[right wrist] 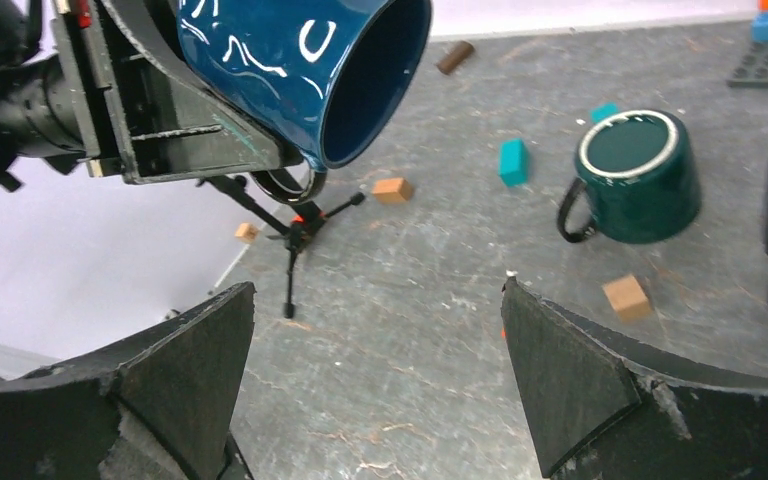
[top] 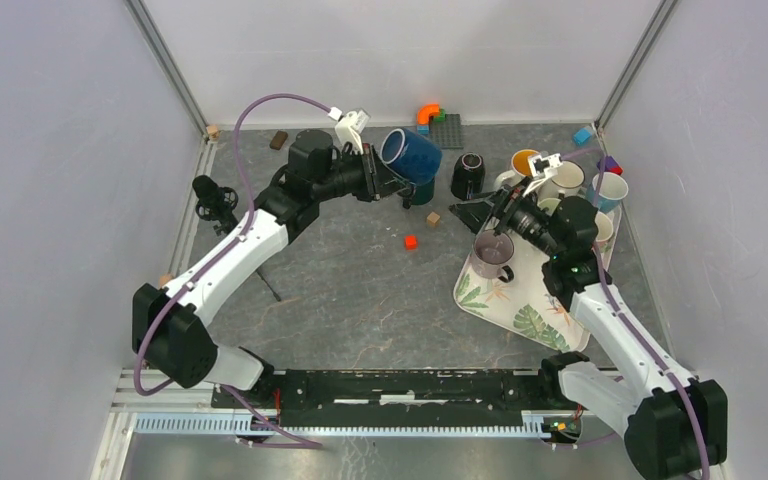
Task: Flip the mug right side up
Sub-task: Turn over the cup at the center of the board.
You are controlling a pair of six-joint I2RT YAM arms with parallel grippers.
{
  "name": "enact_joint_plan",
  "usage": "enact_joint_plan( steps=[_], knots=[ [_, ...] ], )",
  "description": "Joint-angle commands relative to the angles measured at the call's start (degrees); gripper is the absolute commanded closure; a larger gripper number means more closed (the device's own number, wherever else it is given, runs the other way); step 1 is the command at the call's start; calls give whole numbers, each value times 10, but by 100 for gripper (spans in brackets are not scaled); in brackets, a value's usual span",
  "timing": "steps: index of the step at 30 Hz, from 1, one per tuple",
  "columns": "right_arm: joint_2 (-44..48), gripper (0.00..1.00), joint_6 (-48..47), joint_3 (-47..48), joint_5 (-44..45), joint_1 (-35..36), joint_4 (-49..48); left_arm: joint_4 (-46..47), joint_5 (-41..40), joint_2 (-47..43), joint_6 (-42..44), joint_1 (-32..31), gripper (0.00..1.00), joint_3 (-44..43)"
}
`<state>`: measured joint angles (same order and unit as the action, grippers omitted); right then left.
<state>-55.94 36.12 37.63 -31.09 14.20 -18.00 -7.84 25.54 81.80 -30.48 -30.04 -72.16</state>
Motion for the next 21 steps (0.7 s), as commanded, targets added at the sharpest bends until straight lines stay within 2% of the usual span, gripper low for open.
enact_joint_plan(
  steps=[1,4,7,14,21],
  knots=[
    [11,2,60,-18,-38,7,-117,142,63,-40,-68,-15,98,-2],
    [6,2,80,-23,-43,11,-147,158,72,-40,-82,-24,98,-4],
    [5,2,82,-21,-34,11,-138,172,86,-39,-96,-29,98,-7],
    [-16,2,80,42,-4,12,-47,168,102,-40,-104,-30,98,-23],
    [6,2,70,73,9,12,17,162,120,-35,-117,-30,98,-38]
  ],
)
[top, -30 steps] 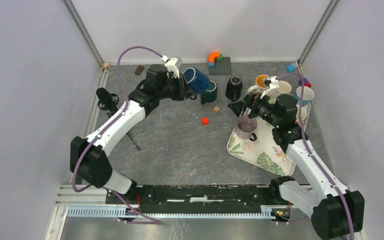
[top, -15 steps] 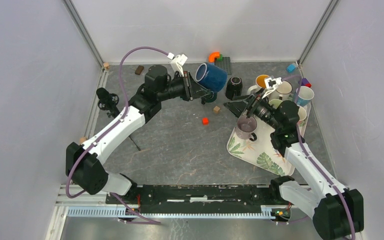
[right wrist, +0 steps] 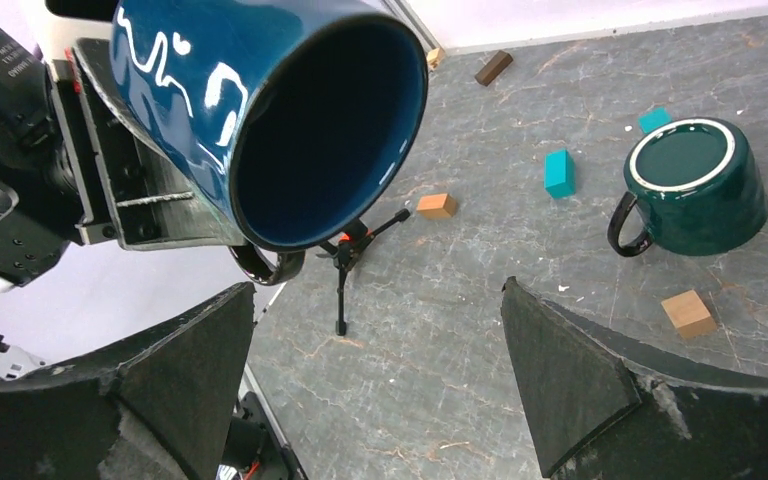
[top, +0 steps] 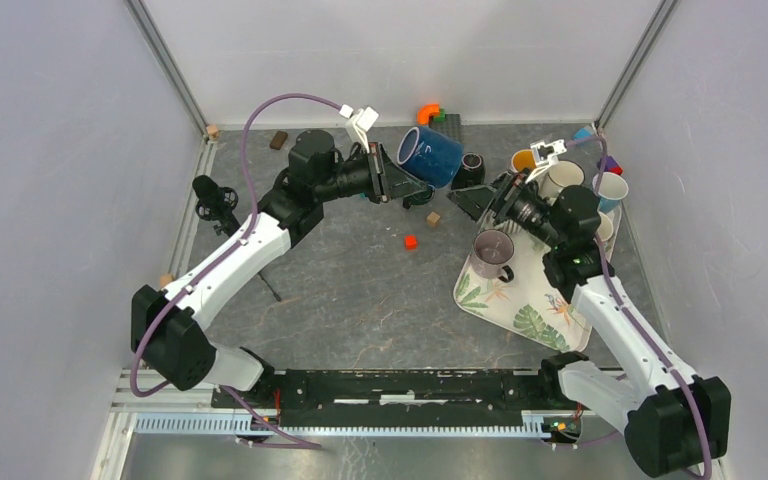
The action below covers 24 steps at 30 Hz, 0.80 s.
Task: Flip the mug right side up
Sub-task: Turn over the cup at the center of the board.
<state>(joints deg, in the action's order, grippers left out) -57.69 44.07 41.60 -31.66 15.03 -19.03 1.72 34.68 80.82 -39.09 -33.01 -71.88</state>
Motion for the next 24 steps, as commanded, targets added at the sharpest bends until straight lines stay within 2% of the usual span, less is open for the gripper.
enact_joint_plan(
  steps=[1,7,14,24],
  knots=[
    [29,2,-9,29,16,4,25,69,28,-26,-34,0,98,-40],
    [35,2,28,-9,-11,8,-71,102,27,-41,-55,-1,98,-20],
    [26,2,104,-50,-37,24,-209,198,45,-43,-120,-1,98,12],
    [-35,7,178,-38,-49,67,-336,297,67,-28,-166,-1,98,33]
  ],
)
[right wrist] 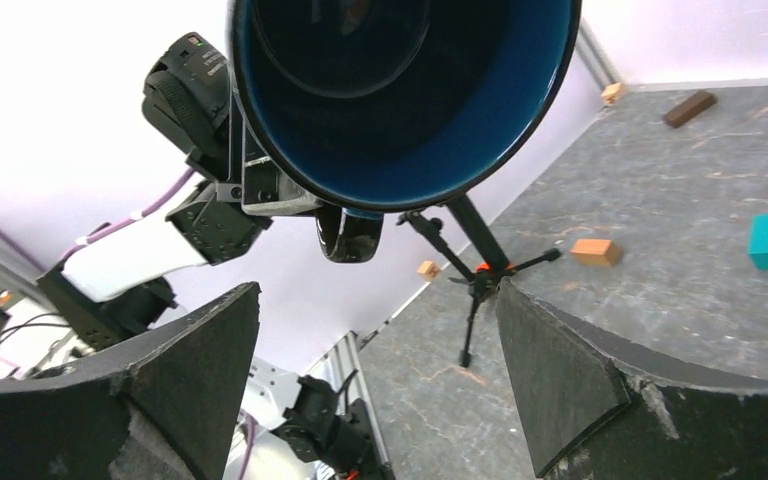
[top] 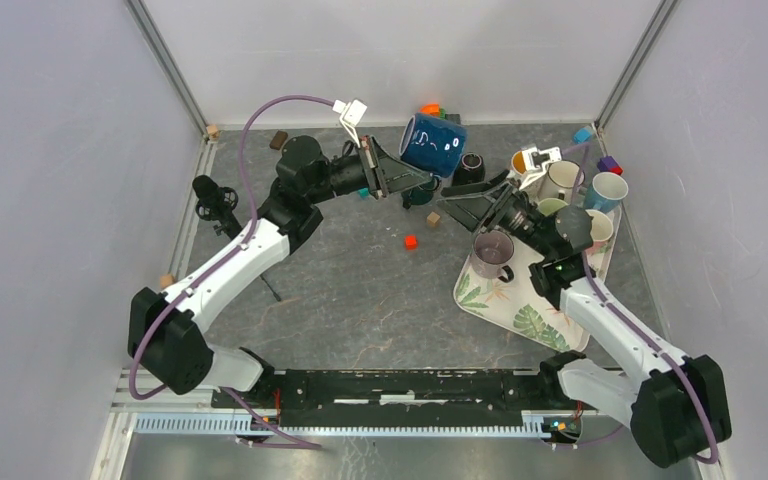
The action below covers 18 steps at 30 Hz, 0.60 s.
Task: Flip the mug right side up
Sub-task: Turn over the cup at the center of the board.
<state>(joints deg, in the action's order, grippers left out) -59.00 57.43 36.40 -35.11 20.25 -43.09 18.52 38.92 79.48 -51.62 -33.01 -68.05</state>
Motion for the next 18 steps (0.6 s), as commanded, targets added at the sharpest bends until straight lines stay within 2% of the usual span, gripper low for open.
enact_joint_plan(
  steps=[1,5,18],
  knots=[
    [-28,8,51,15,-15,18,-109,134,27,-13,-45,-1,98,-5],
    [-51,12,70,28,-15,30,-139,140,33,-8,-45,-1,98,-3],
    [-71,26,65,54,8,49,-137,139,42,18,-27,-9,98,5]
  ],
)
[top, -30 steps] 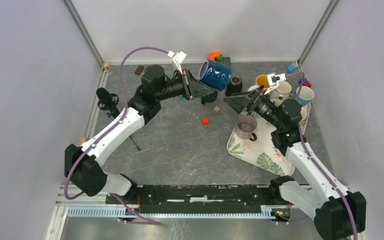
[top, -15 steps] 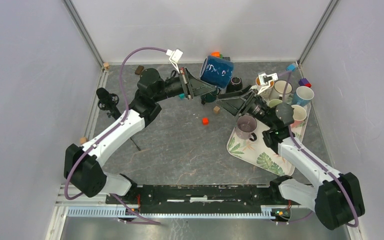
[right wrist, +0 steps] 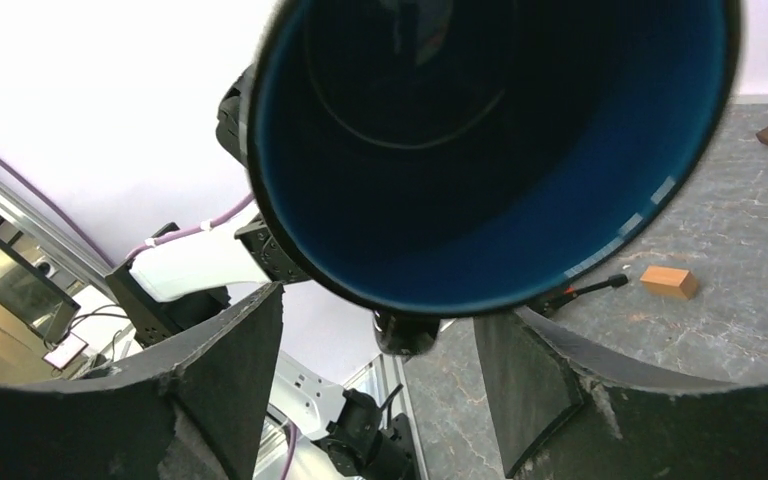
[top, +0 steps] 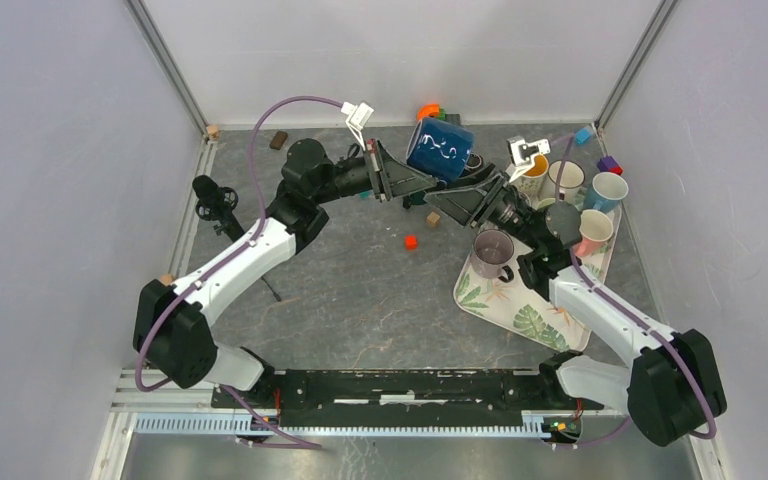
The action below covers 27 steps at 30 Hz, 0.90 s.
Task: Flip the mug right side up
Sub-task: Turn over the cup at the center of the board.
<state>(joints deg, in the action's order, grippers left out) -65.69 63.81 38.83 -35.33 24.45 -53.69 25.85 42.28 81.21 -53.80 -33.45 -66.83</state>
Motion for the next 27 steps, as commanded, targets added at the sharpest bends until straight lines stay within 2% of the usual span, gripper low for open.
enact_joint_plan(
  steps=[1,12,16,22,25,27],
  knots=[
    [-4,28,0,31,11,8,-29,66,8,2,-4,-5,98,-8],
    [-8,60,-21,34,14,10,-6,61,15,12,6,-6,98,-13],
    [-7,79,-35,38,13,10,12,61,21,13,9,-6,98,-14],
    [0,100,-58,39,15,10,36,59,35,16,12,-6,98,-20],
    [4,100,-66,40,17,10,48,55,34,16,12,-6,95,-21],
    [7,100,-72,40,18,10,54,54,34,16,13,-6,86,-22]
  ],
)
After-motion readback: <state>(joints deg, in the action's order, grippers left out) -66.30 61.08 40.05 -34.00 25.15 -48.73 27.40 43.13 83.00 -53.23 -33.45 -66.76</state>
